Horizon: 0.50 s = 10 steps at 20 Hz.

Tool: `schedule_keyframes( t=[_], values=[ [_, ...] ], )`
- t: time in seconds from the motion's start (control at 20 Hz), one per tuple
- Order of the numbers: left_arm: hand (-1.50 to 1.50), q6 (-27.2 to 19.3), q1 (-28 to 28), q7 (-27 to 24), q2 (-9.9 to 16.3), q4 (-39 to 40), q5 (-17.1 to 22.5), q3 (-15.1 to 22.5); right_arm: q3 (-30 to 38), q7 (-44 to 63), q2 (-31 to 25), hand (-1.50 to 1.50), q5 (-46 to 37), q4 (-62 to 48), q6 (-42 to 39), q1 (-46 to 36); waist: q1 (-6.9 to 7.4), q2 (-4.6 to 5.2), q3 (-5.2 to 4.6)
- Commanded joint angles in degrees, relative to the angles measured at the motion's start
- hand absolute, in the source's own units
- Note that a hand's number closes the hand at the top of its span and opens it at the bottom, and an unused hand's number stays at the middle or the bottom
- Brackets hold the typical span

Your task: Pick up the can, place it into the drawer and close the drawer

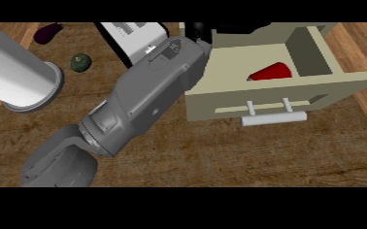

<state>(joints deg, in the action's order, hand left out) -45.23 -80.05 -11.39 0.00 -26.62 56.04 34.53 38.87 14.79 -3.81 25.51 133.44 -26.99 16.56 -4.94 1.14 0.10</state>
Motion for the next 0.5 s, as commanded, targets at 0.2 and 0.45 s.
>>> schedule_keyframes(
  t=[0.2,0.45],
  values=[
    [-1.5,-0.05,-0.38,-4.01,0.0,-2.04,3.05,0.7,-3.26,-6.09,-2.36,-1.5,-11.99,4.6,-1.83,-6.25,0.77,0.1,-0.02],
    [-1.5,-0.95,-0.66,-5.66,0.0,-3.48,2.82,0.78,-8.1,-9.41,-2.42,-1.5,-25.59,5.13,-2.67,-8.55,3.46,-0.39,-0.06]
  ],
)
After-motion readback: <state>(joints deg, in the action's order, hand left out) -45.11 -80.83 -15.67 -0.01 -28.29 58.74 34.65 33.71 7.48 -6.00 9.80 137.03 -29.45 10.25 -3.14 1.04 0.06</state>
